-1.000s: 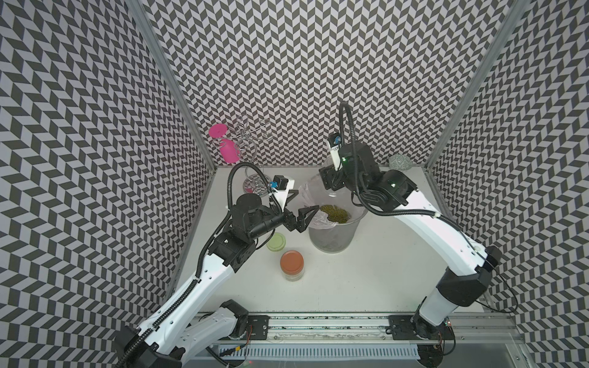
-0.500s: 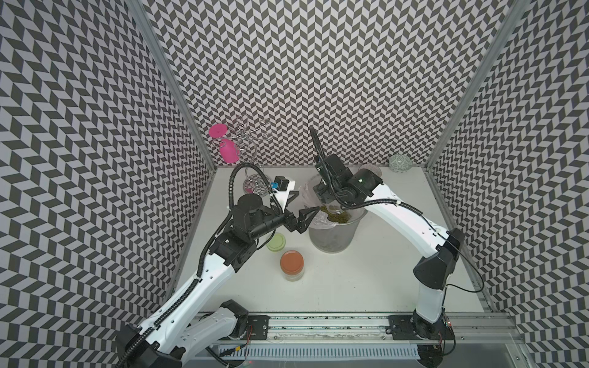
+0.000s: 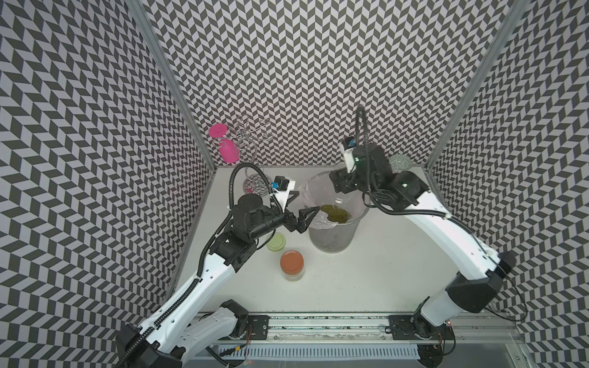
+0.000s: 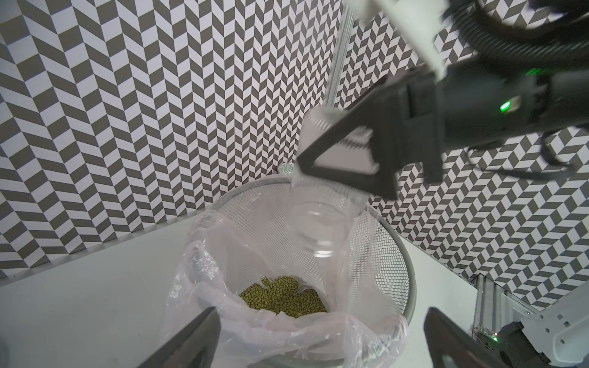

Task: Empty moldy mung beans from jars
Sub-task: Pour the moldy mung beans from the jar into the trash bin.

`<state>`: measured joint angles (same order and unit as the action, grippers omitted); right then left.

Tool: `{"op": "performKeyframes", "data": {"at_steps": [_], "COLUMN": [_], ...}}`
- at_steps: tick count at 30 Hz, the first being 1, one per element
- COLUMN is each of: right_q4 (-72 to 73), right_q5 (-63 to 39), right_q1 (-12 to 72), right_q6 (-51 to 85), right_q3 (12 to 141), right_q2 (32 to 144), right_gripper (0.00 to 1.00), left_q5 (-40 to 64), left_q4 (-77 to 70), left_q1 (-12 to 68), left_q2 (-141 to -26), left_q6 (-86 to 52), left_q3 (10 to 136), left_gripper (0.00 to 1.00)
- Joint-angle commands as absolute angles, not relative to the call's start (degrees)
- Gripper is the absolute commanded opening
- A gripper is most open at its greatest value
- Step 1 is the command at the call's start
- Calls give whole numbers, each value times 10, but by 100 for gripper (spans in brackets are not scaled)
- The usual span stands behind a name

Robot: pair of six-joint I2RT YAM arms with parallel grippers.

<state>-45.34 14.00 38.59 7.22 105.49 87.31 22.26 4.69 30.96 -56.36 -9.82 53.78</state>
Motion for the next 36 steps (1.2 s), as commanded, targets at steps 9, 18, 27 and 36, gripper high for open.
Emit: {"op": "performKeyframes", "data": {"at_steps": [9,18,27,36], "right_q4": [-289,-229,-131,-51], "right_q5": [-35,-127,-247,-319], "right_q1": [319,293,268,265], "right_q6": [133,162,219,269], "right_q3": [998,943,871,823], "right_q2": [787,762,732,708], "right_gripper": [63,63,63,64], "left_q5": [292,321,364,401], "left_q4": [-9,-34,-93,-168], "left_q1": [306,306,306,306], "left_q2": [-562,-575,-600,-631], "left_q6": [-136,-166,-220,-289], "left_q3": [537,550,554,559], "left_gripper": [99,98,96,97]}}
